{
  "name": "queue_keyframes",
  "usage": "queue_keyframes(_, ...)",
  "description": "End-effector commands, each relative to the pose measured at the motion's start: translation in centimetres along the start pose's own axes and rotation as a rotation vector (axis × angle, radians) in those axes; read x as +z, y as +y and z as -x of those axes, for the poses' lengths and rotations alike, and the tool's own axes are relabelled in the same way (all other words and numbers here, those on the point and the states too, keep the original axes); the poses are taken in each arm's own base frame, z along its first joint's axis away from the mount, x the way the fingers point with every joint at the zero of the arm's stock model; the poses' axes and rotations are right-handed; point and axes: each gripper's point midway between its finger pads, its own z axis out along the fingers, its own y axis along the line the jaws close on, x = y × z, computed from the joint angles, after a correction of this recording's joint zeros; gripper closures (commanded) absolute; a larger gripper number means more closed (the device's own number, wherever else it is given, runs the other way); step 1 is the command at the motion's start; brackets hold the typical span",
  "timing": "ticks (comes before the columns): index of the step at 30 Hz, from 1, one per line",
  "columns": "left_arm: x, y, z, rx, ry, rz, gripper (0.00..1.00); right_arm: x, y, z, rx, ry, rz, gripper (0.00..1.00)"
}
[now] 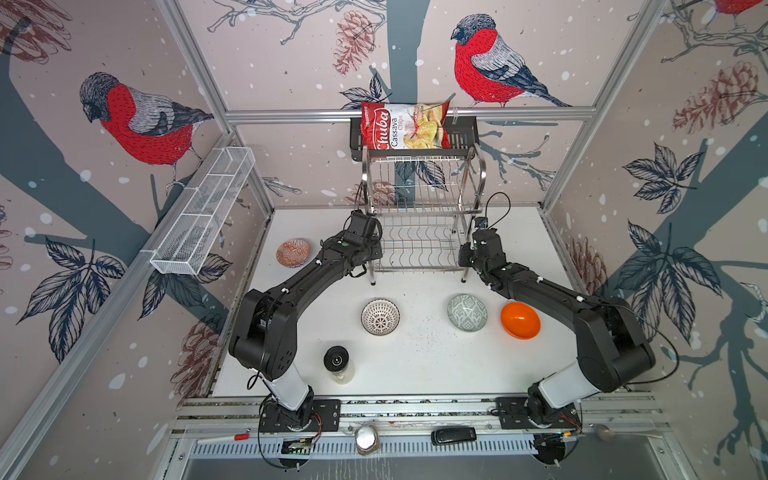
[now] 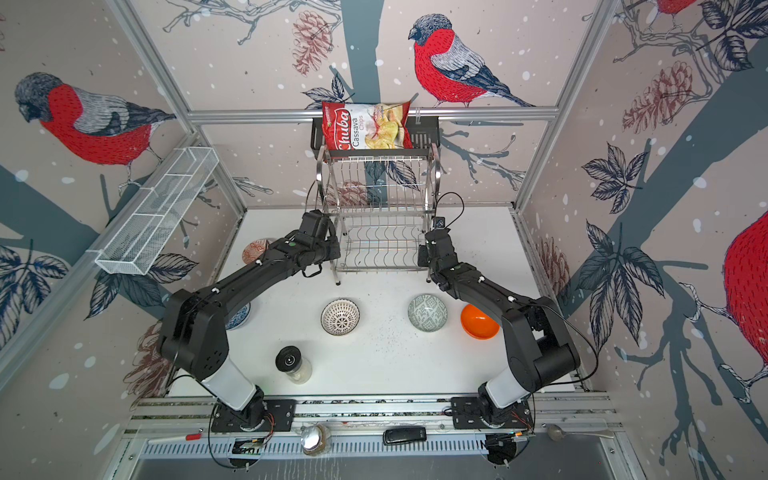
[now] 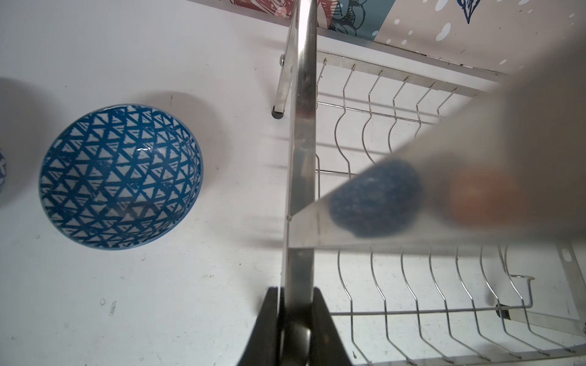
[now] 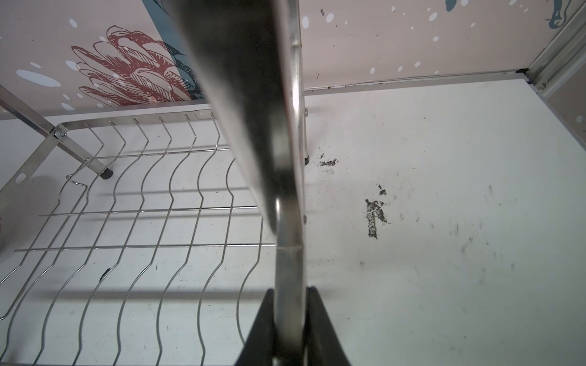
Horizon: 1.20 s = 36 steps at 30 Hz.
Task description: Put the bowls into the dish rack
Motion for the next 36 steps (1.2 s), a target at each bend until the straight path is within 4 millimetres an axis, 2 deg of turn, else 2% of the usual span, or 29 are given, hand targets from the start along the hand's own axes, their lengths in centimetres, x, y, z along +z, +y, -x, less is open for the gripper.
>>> queue_keyframes(1,0.1,-0.3,1.3,-0.078,-0.044,-0.013,1.00,-0.1,-0.4,2.6,0.111,-0.109,-0.026,1.00)
queue_keyframes(7,0.6,-0.3,0.9,-0.069,-0.015,-0.008,0.98,0.4,-0.3,2.1,0.108,-0.086,-0.021,0.99)
queue_keyframes(11,0.7,-0.2,0.6,-0.074,0.001,-0.007,0.91,0.7,-0.2,2.1,0.106,-0.077,-0.013,0.87)
queue_keyframes(14,0.5,0.0,0.4,-0.087,0.002,-0.002,0.77,0.9,0.0,2.2,0.104,-0.071,-0.001,0.84)
queue_keyframes(16,0.4,0.0,0.3,-0.088,0.005,-0.005,0.73,0.9,0.0,2.3,0.103,-0.073,-0.003,0.84)
queue_keyframes(20,0.2,0.1,0.1,-0.099,0.010,-0.004,0.52,0.7,0.0,2.5,0.112,-0.079,-0.001,0.79)
queue_keyframes(23,0.0,0.2,0.0,-0.102,0.007,-0.003,0.48,0.7,-0.2,2.4,0.118,-0.076,0.000,0.78)
queue_keyframes(28,-0.6,0.4,0.1,-0.101,0.007,0.004,0.33,0.2,-0.5,2.8,0.127,-0.086,0.013,0.69)
queue_keyframes(29,-0.7,0.4,0.1,-0.101,0.006,0.005,0.25,0.0,-0.5,2.8,0.129,-0.089,0.014,0.67)
queue_keyframes(30,-0.8,0.5,0.1,-0.099,0.006,0.005,0.23,-0.2,-0.6,2.9,0.130,-0.092,0.015,0.65)
queue_keyframes(31,-0.9,0.5,0.0,-0.098,0.007,0.003,0.13,-0.3,-0.6,2.9,0.131,-0.092,0.016,0.61)
queue_keyframes(35,-1.4,0.5,0.1,-0.103,0.004,-0.001,0.10,-1.0,-0.9,2.9,0.137,-0.092,0.020,0.52)
queue_keyframes(36,-1.6,0.5,0.1,-0.108,0.001,-0.003,0.03,-1.1,-0.9,2.9,0.138,-0.093,0.021,0.50)
